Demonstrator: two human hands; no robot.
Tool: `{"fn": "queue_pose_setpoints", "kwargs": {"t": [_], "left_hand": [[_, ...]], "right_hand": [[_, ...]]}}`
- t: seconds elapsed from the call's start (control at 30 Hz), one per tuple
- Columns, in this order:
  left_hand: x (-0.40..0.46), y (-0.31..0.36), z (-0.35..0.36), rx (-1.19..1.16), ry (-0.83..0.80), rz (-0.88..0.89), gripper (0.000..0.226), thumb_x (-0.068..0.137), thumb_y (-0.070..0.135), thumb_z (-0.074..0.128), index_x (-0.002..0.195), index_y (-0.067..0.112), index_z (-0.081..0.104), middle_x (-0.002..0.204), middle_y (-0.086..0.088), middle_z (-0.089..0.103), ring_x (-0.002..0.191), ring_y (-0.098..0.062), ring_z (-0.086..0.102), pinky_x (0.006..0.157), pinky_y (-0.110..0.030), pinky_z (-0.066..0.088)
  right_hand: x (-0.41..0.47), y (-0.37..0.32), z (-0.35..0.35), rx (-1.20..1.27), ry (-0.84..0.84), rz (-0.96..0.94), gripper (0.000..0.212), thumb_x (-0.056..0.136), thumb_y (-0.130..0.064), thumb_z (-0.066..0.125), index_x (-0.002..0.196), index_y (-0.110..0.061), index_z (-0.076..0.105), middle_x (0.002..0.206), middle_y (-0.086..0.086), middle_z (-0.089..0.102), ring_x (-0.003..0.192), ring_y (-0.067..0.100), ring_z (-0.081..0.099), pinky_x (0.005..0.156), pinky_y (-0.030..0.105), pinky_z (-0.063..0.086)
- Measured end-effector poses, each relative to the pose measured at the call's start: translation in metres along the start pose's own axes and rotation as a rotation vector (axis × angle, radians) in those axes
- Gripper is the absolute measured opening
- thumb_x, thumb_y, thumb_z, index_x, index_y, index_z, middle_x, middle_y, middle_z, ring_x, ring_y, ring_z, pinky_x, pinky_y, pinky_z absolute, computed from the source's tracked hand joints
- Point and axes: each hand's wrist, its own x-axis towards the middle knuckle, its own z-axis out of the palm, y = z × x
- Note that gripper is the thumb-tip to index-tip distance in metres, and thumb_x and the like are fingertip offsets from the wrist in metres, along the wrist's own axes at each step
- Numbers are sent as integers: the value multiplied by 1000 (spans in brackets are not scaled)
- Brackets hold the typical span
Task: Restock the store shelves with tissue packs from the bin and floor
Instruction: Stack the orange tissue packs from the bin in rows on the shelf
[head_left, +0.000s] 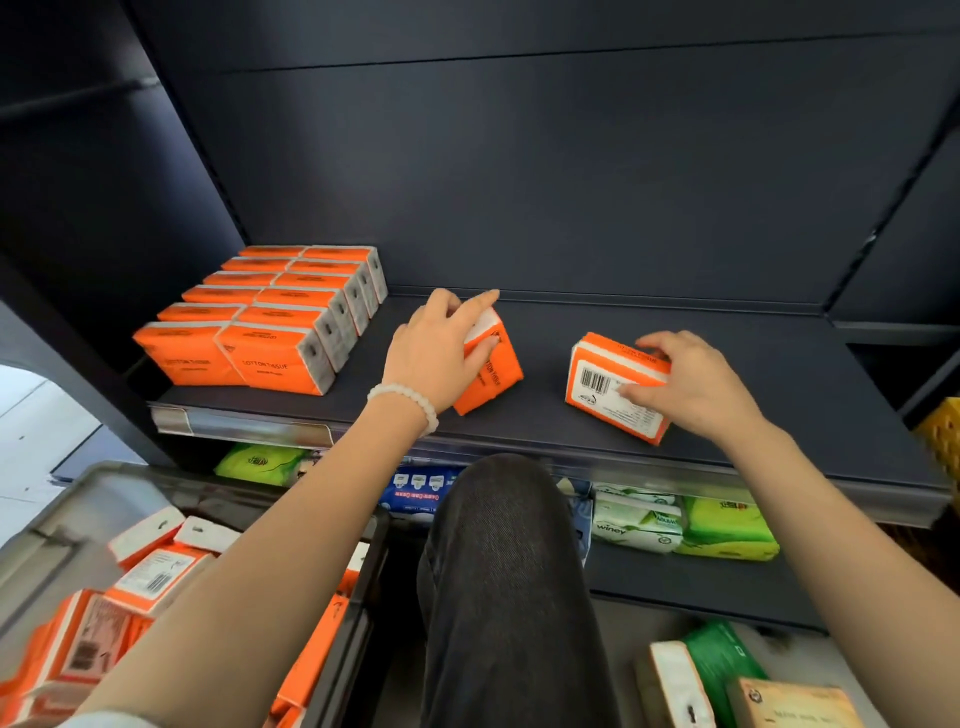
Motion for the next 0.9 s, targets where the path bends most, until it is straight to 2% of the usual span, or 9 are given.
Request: {"fn": "queue_pose_setpoints", "kwargs": {"t": [0.13,0.33,0.43,0.53,0.67,0.73,0.83,0.9], "left_hand": [[1,4,2,-88,-14,-61,44,92,33,53,135,27,46,115,-5,43,93,-24,52,78,-39,49],[-4,-10,-8,-105,-23,-171,33,90,35,56,115,15,47,116,-5,50,91,-27,55,70,-37,45],[-9,-18,-14,-116,-34,-182,31,88,37,59,107,16,44,107,-1,52,83,-21,54,67,-33,42],[-15,-26,-16,-125,-39,-192,32,88,38,59,108,17,44,106,0,52,82,-19,55,72,-37,49],[-19,-38,-17,-130,-50,-190,40,89,39,57,121,19,45,122,0,52,96,-19,58,82,-42,52],[-21,-44,-17,-135,-63,-197,41,89,39,57,124,19,45,126,-1,50,101,-20,57,84,-42,51],[-25,-51,-17,-125,-82,-197,40,90,39,55,124,20,46,126,-1,49,102,-19,57,84,-40,51],[-26,-54,-17,-120,-91,-199,39,91,39,54,124,20,47,125,-1,48,101,-19,56,83,-39,51]], "right_hand": [[-4,-16,7,-130,46,35,65,79,-39,65,136,-21,40,127,4,44,111,26,52,76,34,41],[-2,-27,13,-128,-46,-17,72,84,-45,58,145,-24,25,142,3,32,117,28,50,74,34,39],[-1,-35,16,-140,-31,-29,81,85,-46,57,149,-29,10,145,6,30,114,34,52,72,35,38],[1,-45,19,-143,19,-11,83,86,-45,57,149,-27,5,144,10,31,111,40,53,75,39,42],[8,-60,27,-102,31,61,76,89,-44,52,149,-25,11,143,11,30,110,41,53,81,42,45],[11,-64,33,-115,19,51,71,88,-44,53,147,-24,18,147,9,25,116,39,49,84,42,45],[17,-60,37,-88,25,-89,59,88,-41,56,141,-24,37,153,2,17,133,31,29,101,43,35],[22,-53,39,-56,-35,-227,44,89,-41,57,130,-25,53,153,-3,23,137,24,20,110,42,23]]}}
